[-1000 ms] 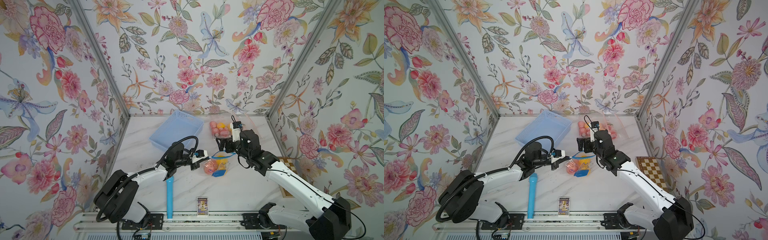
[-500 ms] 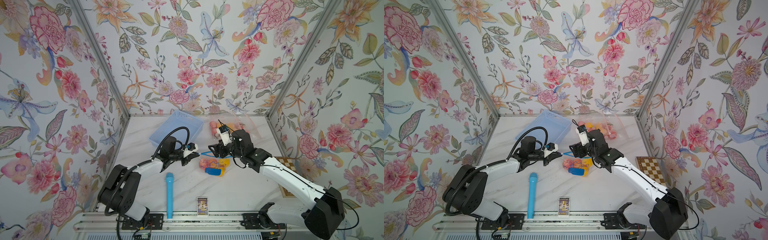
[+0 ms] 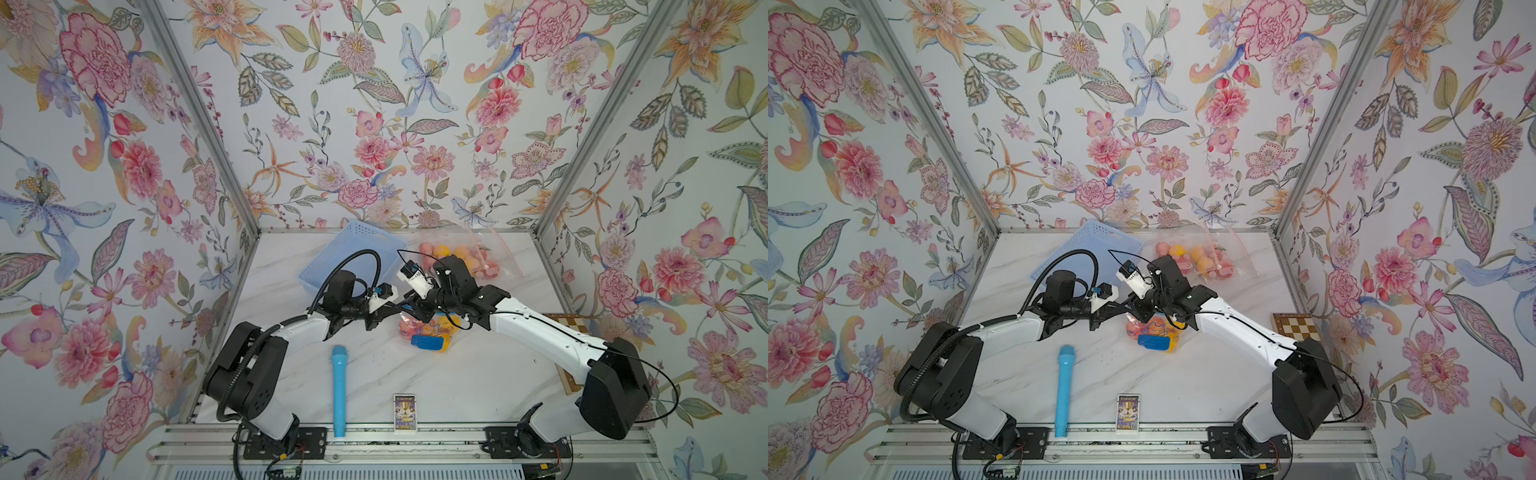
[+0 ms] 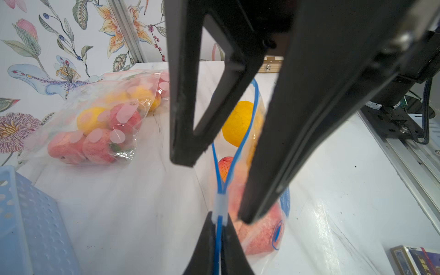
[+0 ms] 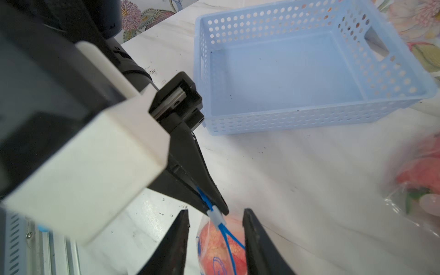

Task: Place the peach in a zip-top bag and seal the zipper
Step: Zip the zipper on the zipper food storage bag.

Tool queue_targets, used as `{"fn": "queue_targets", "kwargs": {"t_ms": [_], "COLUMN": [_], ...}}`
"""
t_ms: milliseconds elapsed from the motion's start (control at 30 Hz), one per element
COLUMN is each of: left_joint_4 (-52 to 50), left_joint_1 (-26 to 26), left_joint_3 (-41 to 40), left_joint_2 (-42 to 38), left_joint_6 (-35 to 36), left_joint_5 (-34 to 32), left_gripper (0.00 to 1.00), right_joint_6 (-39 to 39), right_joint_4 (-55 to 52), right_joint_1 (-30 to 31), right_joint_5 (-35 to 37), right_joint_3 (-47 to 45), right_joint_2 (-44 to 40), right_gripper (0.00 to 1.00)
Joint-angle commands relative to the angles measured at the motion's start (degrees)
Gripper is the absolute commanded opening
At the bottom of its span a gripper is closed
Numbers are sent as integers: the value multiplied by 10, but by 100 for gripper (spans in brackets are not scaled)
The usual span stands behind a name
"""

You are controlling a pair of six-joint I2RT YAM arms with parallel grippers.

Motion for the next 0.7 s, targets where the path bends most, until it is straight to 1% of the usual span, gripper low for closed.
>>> {"fn": "queue_targets", "kwargs": {"t_ms": [0, 200, 300, 333, 467, 667], "left_joint_4": [13, 26, 26, 26, 25, 29], "left_joint_1": [6, 7, 8, 8, 11, 14], "left_joint_3": [10, 12, 12, 12, 9, 6], "left_joint_2": [2, 6, 7, 7, 3, 1], "left_joint_6": [-18, -33, -35, -35, -36, -39], "left_joint_5": [22, 32, 31, 31, 35, 36], "left_gripper": [9, 3, 1, 1, 0, 0], "right_joint_6": [-22, -25, -26, -26, -25, -26], "right_joint_4": [-16, -15, -16, -16, -13, -13], "right_joint_1": [2, 1, 1, 0, -1, -3], "right_joint_5": [-27, -27, -24, -22, -7, 6], "right_joint_3": [15, 19, 18, 17, 13, 10], "right_joint_2": [13, 32, 36, 36, 37, 37], "right_gripper": [36, 29, 23, 23, 29, 31]}}
